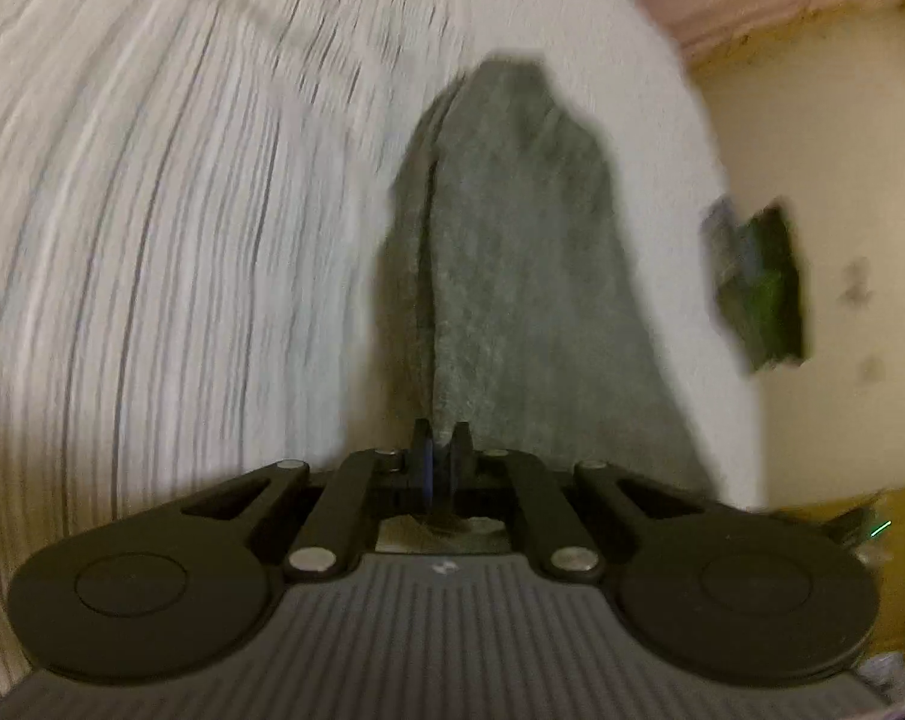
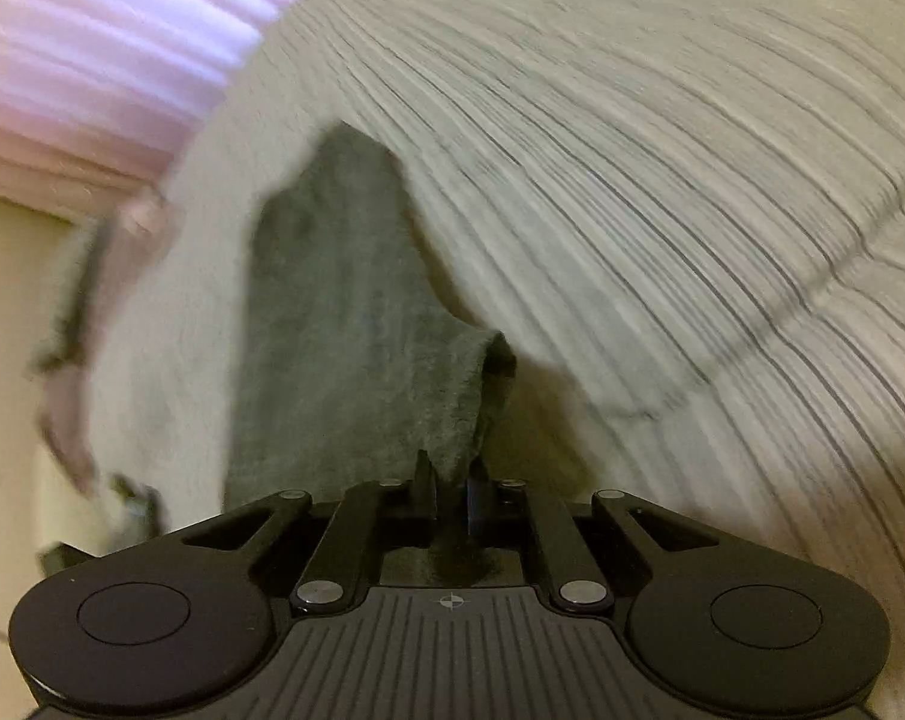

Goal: Fold clothes
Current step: 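Release the folded shorts with both grippers and lift the tools away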

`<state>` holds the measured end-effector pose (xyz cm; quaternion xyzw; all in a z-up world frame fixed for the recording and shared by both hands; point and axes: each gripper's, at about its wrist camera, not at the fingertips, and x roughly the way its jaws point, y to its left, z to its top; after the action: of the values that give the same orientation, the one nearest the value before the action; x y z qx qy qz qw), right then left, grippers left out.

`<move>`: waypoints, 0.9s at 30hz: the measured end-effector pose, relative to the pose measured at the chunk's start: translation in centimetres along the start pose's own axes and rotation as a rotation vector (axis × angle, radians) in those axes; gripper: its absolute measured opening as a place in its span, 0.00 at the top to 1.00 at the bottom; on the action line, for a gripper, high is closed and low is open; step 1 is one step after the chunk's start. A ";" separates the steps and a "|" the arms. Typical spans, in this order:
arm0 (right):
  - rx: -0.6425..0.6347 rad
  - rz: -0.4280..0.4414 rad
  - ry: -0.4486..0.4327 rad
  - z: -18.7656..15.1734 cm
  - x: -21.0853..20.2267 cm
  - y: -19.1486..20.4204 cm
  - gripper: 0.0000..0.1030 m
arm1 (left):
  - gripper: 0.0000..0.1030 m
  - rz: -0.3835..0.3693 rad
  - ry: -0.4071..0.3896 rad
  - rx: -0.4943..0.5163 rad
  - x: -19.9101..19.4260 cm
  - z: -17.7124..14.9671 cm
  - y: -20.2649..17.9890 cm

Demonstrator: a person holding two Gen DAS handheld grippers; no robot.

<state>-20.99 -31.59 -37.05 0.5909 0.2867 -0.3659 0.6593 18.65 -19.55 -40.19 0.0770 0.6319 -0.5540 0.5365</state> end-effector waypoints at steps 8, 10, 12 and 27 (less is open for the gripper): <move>-0.253 -0.247 -0.154 0.2 -2.9 3.5 0.54 | 0.81 0.253 -0.073 0.149 -2.6 1.0 -3.6; -0.368 -0.232 -0.202 0.7 -2.7 5.4 0.54 | 0.82 0.271 -0.120 0.212 -3.6 1.7 -4.9; -0.439 -0.226 -0.199 0.7 -0.8 6.9 0.54 | 0.82 0.258 -0.154 0.281 -2.7 2.5 -6.7; -0.483 -0.415 -0.044 -9.2 -0.2 4.9 0.54 | 0.82 0.358 -0.048 0.333 -0.5 -3.2 -6.7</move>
<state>-16.63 -22.32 -35.37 0.3383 0.4654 -0.4268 0.6977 12.37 -19.31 -36.30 0.2622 0.4951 -0.5483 0.6209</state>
